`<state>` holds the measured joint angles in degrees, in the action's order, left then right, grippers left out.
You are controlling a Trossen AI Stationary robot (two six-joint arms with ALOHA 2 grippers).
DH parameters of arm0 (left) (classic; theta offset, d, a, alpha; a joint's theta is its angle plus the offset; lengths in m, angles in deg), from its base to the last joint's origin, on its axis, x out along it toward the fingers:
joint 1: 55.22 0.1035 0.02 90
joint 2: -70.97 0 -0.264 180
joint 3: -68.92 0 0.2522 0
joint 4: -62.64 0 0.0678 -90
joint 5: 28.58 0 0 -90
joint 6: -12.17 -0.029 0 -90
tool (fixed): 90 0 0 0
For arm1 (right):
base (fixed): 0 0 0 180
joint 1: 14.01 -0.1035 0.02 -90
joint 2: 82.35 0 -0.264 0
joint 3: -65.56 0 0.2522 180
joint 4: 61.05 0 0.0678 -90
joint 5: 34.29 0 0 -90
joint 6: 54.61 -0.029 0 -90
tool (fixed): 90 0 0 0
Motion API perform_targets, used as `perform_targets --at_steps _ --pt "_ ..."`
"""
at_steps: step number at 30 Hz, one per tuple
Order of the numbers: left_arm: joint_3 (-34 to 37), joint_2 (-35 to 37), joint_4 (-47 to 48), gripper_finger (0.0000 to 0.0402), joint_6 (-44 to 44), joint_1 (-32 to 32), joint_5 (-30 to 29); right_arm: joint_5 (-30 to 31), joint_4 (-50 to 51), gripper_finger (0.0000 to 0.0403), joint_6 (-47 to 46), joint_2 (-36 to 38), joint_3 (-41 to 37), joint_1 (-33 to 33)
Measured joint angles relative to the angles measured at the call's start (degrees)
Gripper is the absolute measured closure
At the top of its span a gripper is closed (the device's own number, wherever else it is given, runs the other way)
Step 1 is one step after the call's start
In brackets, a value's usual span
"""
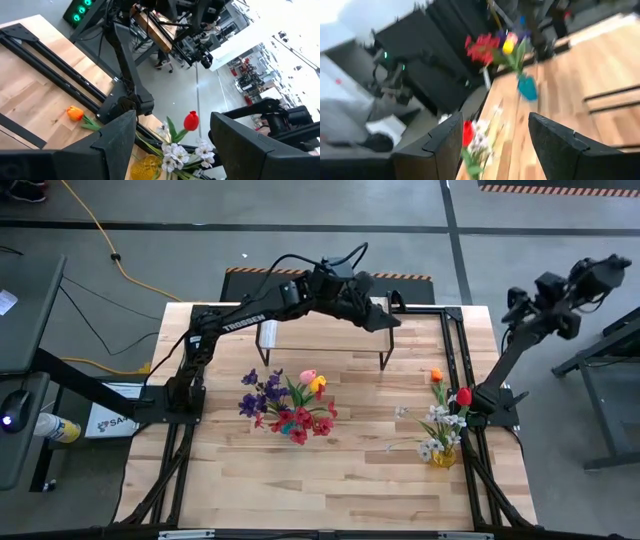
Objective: Pick and place flowers into a vace then onto a shelf
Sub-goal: Adjust the vases
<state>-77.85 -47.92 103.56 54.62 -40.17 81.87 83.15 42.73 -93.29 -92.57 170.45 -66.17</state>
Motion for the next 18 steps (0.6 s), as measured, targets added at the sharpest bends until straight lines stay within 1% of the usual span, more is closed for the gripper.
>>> perform_targets --at_steps 7,13,18 --pt "0.00 0.00 0.00 0.0114 0.00 -1.35 0.07 -5.29 -0.07 0.0187 -4.39 0.43 -9.64 0.01" --pt "0.00 0.00 -0.01 0.0114 0.00 -2.46 0.24 -6.32 0.00 0.0187 -7.23 3.69 -17.78 0.00" --pt "0.00 0.00 0.00 0.0115 0.00 -2.97 1.09 -6.56 0.04 0.0187 -9.61 8.17 -23.25 -0.17"
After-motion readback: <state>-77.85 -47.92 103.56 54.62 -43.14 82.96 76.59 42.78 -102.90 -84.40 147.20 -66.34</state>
